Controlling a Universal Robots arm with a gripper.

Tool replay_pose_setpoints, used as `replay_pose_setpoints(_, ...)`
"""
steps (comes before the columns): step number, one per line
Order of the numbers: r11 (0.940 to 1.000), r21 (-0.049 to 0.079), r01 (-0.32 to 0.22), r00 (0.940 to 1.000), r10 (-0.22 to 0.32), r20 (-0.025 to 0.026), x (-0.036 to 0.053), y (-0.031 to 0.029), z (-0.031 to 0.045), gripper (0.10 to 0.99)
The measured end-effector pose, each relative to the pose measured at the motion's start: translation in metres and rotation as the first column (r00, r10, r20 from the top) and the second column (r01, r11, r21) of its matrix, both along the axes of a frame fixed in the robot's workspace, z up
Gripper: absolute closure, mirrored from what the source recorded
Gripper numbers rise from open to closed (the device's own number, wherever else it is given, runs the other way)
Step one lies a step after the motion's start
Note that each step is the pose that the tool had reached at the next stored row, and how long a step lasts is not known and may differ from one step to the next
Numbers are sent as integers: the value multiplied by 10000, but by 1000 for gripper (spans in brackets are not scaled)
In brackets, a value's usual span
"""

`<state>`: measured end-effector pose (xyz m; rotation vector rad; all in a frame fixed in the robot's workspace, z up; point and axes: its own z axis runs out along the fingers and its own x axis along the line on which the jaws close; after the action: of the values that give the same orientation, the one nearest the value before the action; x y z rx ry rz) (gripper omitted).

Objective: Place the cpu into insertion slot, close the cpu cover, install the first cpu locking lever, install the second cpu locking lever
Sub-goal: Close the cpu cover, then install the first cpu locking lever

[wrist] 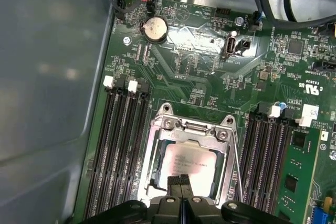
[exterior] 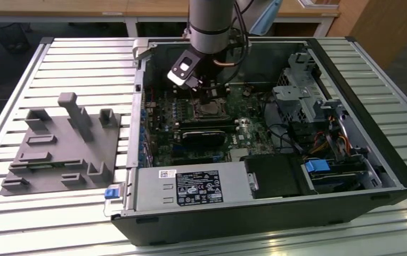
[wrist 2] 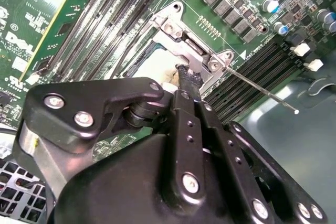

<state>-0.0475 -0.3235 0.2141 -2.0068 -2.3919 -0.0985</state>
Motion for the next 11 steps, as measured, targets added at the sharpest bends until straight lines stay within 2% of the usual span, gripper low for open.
replay_pose_setpoints(11,10000,0,0,10000,0,1,12,1,1,980)
